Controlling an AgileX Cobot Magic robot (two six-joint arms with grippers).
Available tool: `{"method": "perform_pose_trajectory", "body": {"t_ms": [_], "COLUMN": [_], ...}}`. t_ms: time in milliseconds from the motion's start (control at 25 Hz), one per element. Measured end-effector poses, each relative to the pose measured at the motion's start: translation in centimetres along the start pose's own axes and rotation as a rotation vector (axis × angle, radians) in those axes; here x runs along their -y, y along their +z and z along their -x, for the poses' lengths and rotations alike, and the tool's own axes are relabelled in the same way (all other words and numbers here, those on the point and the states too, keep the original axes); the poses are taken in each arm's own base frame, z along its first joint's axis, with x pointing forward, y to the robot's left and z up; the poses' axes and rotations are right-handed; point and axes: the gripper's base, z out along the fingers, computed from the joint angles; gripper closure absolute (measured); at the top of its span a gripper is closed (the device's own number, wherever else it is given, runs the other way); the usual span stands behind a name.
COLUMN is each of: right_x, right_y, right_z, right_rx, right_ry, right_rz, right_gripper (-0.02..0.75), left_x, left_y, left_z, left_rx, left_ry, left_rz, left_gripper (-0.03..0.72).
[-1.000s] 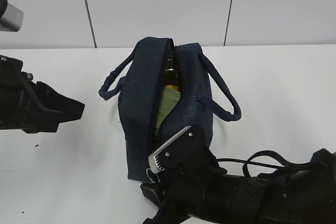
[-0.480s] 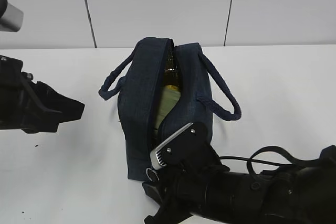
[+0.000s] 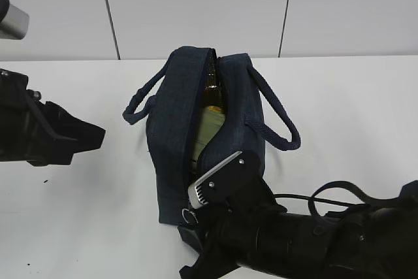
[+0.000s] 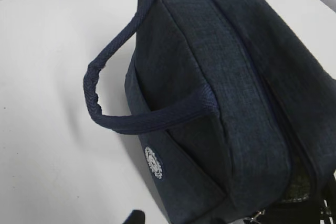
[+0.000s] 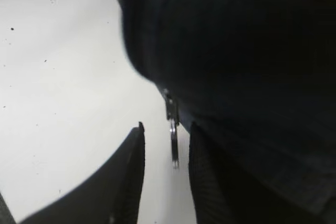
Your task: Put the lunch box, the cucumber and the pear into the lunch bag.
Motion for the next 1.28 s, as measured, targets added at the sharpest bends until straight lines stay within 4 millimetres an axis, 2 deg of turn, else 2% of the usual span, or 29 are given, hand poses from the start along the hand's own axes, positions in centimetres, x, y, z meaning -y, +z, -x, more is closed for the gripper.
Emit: {"method": "perform_pose_trajectory", "body": {"t_ms": [440, 600, 920, 1280], "right_x": [0.1, 0.1, 0.1, -0.1], "right_y": [0.0, 0.0, -0.2, -2.9], "right_z": [0.1, 0.1, 0.1, 1.4], "right_rx": [0.01, 0.011, -0.009, -0.102], "right_ry": [0.015, 0.015, 0.015, 0.007], "right_rz": [-0.008, -0.007, -0.011, -0.025], "right_gripper": [0.65, 0.732, 0.732, 0.732], "left_x": [0.0, 0.0, 0.0, 0.0], "left_y": [0.0, 0.0, 0.0, 0.0], "left_z": [0.0, 0.0, 0.0, 0.0], "left_rx": [0.0, 0.0, 0.0, 0.0], "left_ry": [0.0, 0.0, 0.0, 0.0], "left_rz": [0.0, 0.0, 0.0, 0.0], "left_gripper": [0.45, 0.45, 0.45, 0.45]}}
